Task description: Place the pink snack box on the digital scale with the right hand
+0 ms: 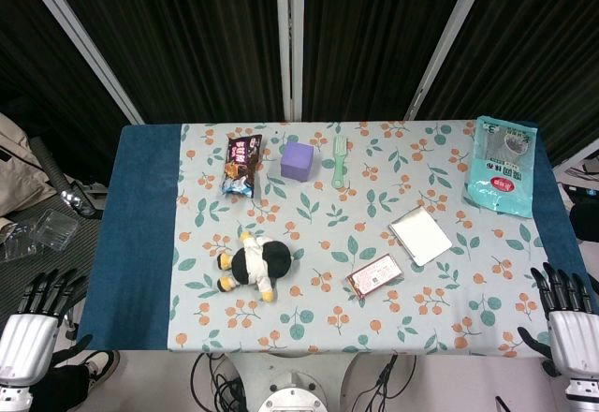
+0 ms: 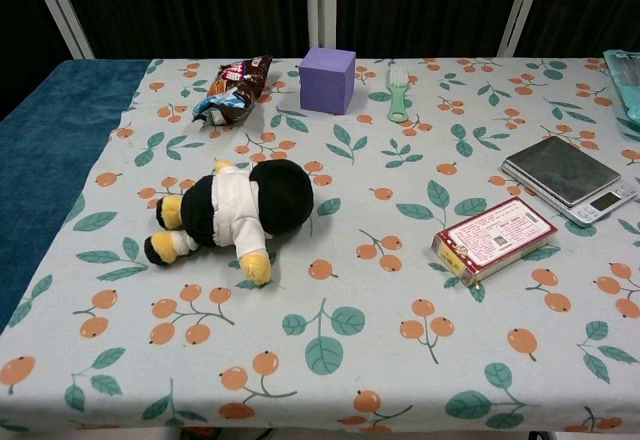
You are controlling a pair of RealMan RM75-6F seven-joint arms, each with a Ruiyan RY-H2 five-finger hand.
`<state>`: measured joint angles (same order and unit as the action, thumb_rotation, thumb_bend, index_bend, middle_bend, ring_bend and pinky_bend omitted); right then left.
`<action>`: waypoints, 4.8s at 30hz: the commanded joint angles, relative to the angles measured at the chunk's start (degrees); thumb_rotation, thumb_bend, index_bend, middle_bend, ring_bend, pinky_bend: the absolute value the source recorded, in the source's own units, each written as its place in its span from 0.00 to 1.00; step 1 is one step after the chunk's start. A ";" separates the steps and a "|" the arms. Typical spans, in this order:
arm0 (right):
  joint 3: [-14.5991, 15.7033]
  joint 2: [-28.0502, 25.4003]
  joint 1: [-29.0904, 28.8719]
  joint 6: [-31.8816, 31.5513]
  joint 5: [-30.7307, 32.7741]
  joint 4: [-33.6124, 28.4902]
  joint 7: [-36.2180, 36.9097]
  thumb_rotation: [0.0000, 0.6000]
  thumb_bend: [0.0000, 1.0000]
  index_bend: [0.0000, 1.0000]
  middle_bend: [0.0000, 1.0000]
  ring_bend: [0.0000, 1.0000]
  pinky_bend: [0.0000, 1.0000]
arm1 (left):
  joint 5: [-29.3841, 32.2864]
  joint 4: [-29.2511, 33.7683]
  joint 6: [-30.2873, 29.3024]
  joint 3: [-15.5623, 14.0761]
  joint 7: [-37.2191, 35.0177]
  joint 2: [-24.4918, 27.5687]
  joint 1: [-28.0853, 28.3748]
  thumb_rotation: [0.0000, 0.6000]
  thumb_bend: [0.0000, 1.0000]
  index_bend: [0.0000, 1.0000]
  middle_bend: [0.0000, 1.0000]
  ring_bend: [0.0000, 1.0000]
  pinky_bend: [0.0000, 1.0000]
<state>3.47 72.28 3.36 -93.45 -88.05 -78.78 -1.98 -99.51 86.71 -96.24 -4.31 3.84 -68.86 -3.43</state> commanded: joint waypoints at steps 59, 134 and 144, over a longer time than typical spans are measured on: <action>-3.01 8.26 -20.44 30.05 1.46 -0.75 -5.65 1.00 0.08 0.00 0.25 0.00 0.00 | 1.03 -0.44 2.62 -0.47 -0.38 -0.66 0.75 1.00 0.11 0.14 0.06 0.00 0.07; -6.38 14.91 -31.92 34.57 7.42 -7.63 -26.73 1.00 0.27 0.49 0.48 0.38 0.09 | 1.25 -2.83 0.84 -0.63 -3.85 -0.63 -0.28 1.00 0.11 0.14 0.06 0.00 0.07; -9.94 9.20 -30.90 31.82 11.78 -5.56 -23.06 1.00 0.27 0.49 0.48 0.38 0.08 | 1.08 -2.29 1.46 -0.70 -3.16 -0.53 0.01 1.00 0.11 0.14 0.06 0.00 0.07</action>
<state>-5.86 82.30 -27.83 -61.62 -77.46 -85.27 -25.55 -98.42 84.40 -94.80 -5.00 0.67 -69.40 -3.43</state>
